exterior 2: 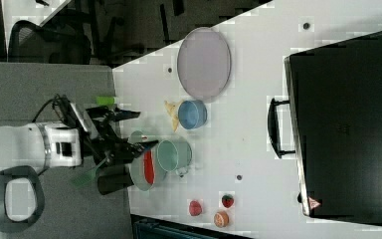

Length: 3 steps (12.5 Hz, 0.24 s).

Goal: Pick Ketchup from the table and place it in strainer.

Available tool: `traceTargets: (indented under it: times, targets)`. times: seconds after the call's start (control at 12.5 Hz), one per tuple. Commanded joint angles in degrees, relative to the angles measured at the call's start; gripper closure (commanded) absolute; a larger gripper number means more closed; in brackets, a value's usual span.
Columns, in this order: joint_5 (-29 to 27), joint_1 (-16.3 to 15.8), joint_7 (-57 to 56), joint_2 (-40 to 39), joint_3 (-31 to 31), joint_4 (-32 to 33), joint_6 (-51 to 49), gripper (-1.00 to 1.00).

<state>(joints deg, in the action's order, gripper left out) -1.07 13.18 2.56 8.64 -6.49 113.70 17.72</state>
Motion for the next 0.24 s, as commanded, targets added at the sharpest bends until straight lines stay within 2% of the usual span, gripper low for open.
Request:
traceTargets:
  times: [0.08, 0.24]
  targets:
    - [-0.74, -1.69, 1.94, 1.38, -0.93, -2.9, -2.97, -1.0]
    - [-0.74, -1.84, 1.94, 0.78, -1.63, -4.28, -4.93, -1.0]
